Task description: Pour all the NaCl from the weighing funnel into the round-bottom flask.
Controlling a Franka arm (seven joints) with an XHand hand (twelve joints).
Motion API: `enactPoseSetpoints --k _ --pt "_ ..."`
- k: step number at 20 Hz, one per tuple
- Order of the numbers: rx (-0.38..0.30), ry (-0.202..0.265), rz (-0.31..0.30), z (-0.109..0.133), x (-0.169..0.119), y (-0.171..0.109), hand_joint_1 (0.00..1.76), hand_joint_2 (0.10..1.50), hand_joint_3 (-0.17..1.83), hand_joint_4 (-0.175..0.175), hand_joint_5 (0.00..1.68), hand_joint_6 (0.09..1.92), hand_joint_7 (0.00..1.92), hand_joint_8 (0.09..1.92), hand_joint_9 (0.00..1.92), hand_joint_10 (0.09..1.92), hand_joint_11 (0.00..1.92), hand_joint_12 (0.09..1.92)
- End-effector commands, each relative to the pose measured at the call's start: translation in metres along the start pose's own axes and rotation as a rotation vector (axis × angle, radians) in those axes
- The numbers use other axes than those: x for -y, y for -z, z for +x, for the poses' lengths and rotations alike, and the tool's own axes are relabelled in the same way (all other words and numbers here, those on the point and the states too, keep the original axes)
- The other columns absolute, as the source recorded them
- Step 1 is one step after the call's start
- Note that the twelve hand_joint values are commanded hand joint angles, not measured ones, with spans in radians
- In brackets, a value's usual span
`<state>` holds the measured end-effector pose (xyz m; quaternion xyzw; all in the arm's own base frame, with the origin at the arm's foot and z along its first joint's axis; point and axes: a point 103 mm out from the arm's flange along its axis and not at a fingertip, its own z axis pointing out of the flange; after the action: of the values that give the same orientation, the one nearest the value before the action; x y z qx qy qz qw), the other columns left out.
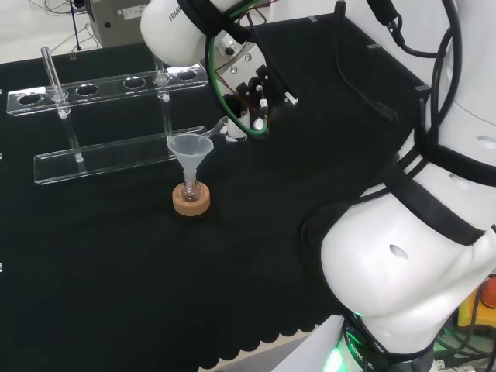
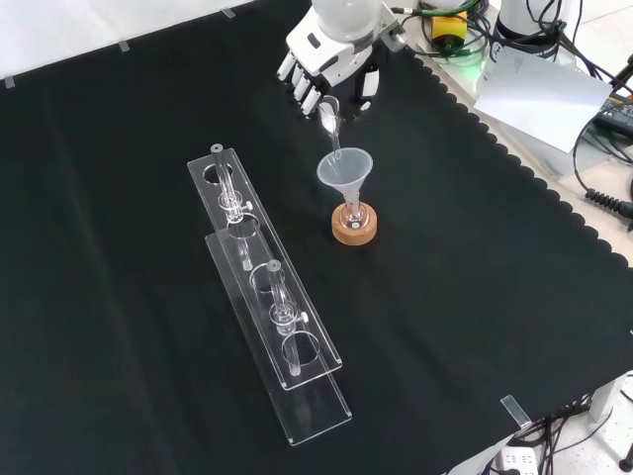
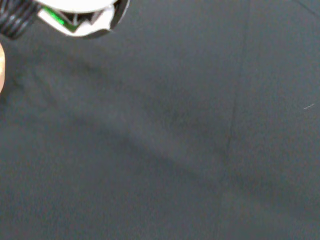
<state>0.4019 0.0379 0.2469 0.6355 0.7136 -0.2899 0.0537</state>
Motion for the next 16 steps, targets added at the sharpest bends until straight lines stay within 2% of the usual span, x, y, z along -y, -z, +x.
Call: enactPoseSetpoints --k 1,16 --pt "0.038 0.014 0.007 0.001 -0.001 0.001 1.11 0.58 0.89 0.175 1.17 0.96 1.00 0.64 1.16 0.40 0.79 1.10" --pt "0.138 0.023 0.013 0.010 -0.004 0.020 1.11 0.58 0.89 0.175 1.18 0.96 1.00 0.64 1.16 0.40 0.79 1.09"
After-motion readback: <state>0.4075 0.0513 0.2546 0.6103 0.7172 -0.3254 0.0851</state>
